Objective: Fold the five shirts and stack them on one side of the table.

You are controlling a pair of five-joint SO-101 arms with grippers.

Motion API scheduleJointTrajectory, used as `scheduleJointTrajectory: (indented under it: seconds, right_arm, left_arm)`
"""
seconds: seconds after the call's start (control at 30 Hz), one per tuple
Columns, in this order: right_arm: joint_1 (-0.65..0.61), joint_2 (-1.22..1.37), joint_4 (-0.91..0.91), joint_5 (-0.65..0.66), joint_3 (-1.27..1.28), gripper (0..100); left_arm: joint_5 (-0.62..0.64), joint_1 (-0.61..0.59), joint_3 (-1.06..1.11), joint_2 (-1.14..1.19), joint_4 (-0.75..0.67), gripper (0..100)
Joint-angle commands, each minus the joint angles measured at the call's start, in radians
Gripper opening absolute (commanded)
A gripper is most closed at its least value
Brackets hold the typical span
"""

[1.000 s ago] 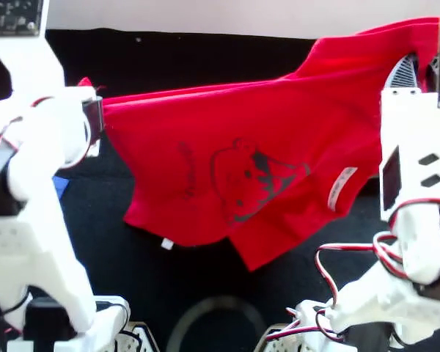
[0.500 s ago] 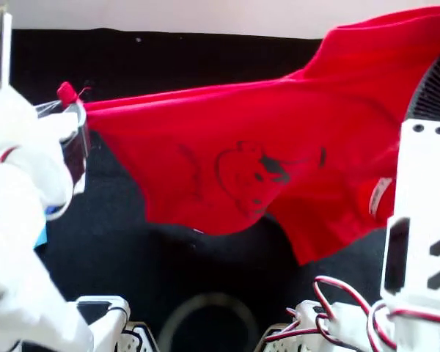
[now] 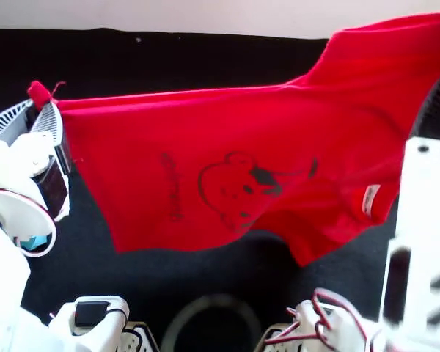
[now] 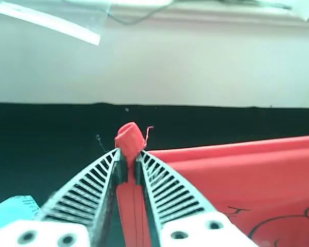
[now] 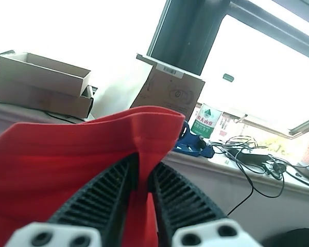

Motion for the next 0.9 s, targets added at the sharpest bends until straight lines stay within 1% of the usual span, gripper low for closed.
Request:
scheduleJointTrajectory:
  seconds: [0.0, 0.13, 0.3, 0.4, 0.53, 0.6, 0.87]
  right_arm:
    - [-0.002, -0.015, 0.002, -0.005, -0.008, 0.5]
    - [-0.002, -0.002, 0.002, -0.005, -0.008, 0.5]
    - [-0.002, -0.01, 0.002, -0.005, -0.008, 0.5]
    - [-0.002, -0.013, 0.01, -0.005, -0.016, 0.5]
    - [-0.002, -0.039, 0.065, -0.009, -0.013, 0.5]
    - [-0.002, -0.067, 0.082, -0.009, -0.012, 0.5]
    - [-0.002, -0.156, 0.081, -0.003, -0.008, 0.5]
  left_arm:
    - [-0.009, -0.016, -0.002, -0.004, -0.08, 1]
    - [-0.009, -0.012, -0.002, -0.004, -0.106, 1]
    - [-0.009, -0.016, -0.004, -0.01, -0.084, 1]
    - [-0.009, -0.016, -0.002, -0.053, -0.055, 1]
    - [-0.009, -0.016, 0.001, -0.136, -0.054, 1]
    - [-0.032, -0.016, 0.002, -0.173, -0.052, 1]
    - [-0.043, -0.016, 0.002, -0.228, 0.005, 1]
